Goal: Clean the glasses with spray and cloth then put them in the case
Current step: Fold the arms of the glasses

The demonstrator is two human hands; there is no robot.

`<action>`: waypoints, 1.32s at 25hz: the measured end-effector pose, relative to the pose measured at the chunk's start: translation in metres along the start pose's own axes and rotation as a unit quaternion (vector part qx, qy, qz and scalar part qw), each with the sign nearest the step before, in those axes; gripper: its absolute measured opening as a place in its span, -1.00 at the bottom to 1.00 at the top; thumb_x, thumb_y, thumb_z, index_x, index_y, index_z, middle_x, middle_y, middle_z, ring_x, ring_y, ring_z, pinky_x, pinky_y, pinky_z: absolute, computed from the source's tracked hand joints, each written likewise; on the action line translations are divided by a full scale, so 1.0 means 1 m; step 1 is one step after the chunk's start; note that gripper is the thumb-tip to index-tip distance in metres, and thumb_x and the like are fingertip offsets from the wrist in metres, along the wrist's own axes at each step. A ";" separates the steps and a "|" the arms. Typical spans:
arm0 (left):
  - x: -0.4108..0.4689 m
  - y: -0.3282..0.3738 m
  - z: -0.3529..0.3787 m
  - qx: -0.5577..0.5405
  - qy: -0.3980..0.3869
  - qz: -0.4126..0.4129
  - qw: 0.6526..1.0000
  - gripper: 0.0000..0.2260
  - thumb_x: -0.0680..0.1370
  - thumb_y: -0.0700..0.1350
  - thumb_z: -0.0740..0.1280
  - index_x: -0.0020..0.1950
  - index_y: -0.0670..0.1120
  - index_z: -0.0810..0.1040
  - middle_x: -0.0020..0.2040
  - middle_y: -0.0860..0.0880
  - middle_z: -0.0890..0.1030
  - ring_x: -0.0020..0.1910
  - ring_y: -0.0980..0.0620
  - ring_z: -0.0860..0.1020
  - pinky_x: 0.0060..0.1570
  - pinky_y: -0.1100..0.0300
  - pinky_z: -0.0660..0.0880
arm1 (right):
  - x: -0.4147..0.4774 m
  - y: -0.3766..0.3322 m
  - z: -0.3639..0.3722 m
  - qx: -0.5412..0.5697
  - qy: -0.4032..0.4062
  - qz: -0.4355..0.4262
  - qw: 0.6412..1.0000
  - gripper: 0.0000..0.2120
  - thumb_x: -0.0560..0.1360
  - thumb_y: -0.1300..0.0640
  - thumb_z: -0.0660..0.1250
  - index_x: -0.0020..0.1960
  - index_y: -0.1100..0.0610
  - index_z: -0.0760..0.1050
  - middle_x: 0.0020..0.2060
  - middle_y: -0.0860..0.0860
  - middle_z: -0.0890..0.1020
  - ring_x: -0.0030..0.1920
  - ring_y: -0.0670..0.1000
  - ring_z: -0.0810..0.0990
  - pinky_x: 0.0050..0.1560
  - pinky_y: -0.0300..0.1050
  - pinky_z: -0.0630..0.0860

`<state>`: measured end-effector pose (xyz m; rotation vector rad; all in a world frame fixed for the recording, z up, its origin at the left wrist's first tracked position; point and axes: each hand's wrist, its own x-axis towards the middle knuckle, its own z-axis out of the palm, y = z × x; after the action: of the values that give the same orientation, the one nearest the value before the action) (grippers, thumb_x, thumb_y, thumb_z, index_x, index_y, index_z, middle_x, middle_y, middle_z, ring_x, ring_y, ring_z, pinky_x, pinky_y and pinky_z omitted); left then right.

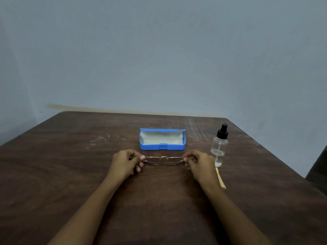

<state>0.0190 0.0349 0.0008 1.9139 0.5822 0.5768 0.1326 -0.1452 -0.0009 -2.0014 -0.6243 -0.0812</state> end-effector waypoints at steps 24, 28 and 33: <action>-0.004 0.005 -0.003 0.018 -0.019 -0.004 1.000 -0.91 0.49 -0.19 0.32 -0.16 -0.19 0.57 -0.39 -0.07 0.58 -0.62 0.25 0.47 -0.58 0.44 0.37 | 0.000 0.001 -0.002 -0.086 0.014 -0.039 0.995 -0.86 0.46 0.29 0.32 -0.02 0.22 0.61 -0.13 0.09 0.68 -0.21 -0.11 0.53 -0.29 -0.62 0.35; -0.005 0.004 -0.002 0.049 0.060 0.017 0.997 -0.87 0.50 -0.13 0.31 -0.21 -0.14 0.57 -0.44 -0.04 0.55 -0.59 0.19 0.47 -0.55 0.42 0.36 | -0.004 -0.003 -0.005 -0.093 0.045 -0.064 0.993 -0.85 0.48 0.27 0.27 -0.03 0.22 0.60 -0.13 0.07 0.67 -0.19 -0.09 0.54 -0.17 -0.37 0.41; -0.014 0.011 0.012 0.096 0.149 0.190 0.966 -0.97 0.48 -0.18 0.33 -0.13 -0.10 0.56 -0.38 0.07 0.53 -0.40 0.10 0.48 -0.32 0.32 0.38 | -0.006 -0.006 -0.007 -0.088 0.097 -0.118 0.984 -0.88 0.48 0.27 0.26 -0.10 0.19 0.58 -0.19 0.04 0.62 -0.20 -0.07 0.50 -0.17 -0.21 0.42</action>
<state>0.0174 0.0135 0.0048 2.1577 0.4719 1.1021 0.1261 -0.1516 0.0052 -2.0495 -0.7455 -0.4833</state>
